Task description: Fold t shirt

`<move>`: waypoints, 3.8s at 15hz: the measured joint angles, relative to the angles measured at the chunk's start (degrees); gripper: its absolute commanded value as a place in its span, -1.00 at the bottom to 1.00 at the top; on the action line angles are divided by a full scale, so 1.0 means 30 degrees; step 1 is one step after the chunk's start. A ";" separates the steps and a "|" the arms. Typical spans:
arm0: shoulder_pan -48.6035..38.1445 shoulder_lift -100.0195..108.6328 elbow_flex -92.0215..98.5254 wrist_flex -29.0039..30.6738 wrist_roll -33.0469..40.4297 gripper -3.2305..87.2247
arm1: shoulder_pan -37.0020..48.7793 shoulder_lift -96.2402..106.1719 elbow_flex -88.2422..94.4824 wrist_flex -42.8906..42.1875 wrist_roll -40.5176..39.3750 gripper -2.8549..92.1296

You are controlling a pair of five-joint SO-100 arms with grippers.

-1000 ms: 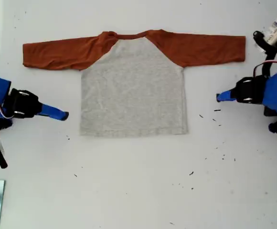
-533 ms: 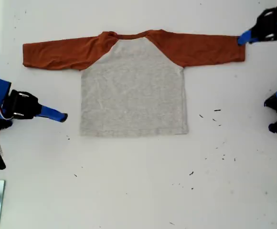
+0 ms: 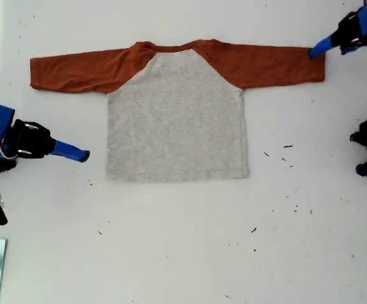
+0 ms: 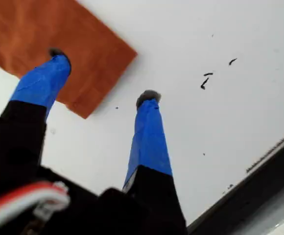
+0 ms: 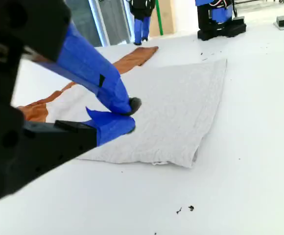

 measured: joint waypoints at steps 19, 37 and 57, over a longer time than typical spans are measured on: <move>-0.0059 0.0000 0.0000 0.0000 0.0000 -0.93 | -2.2764 -0.2959 -1.6523 0.3164 1.0283 -0.60; -0.6387 -1.8486 -1.6230 0.4893 -0.3926 -0.94 | -1.5850 1.5234 1.3096 0.0674 1.2188 -0.87; -2.7129 -2.9795 -1.3037 -0.2666 0.4746 -0.86 | -1.6348 1.8779 1.4414 0.0820 1.2188 -0.87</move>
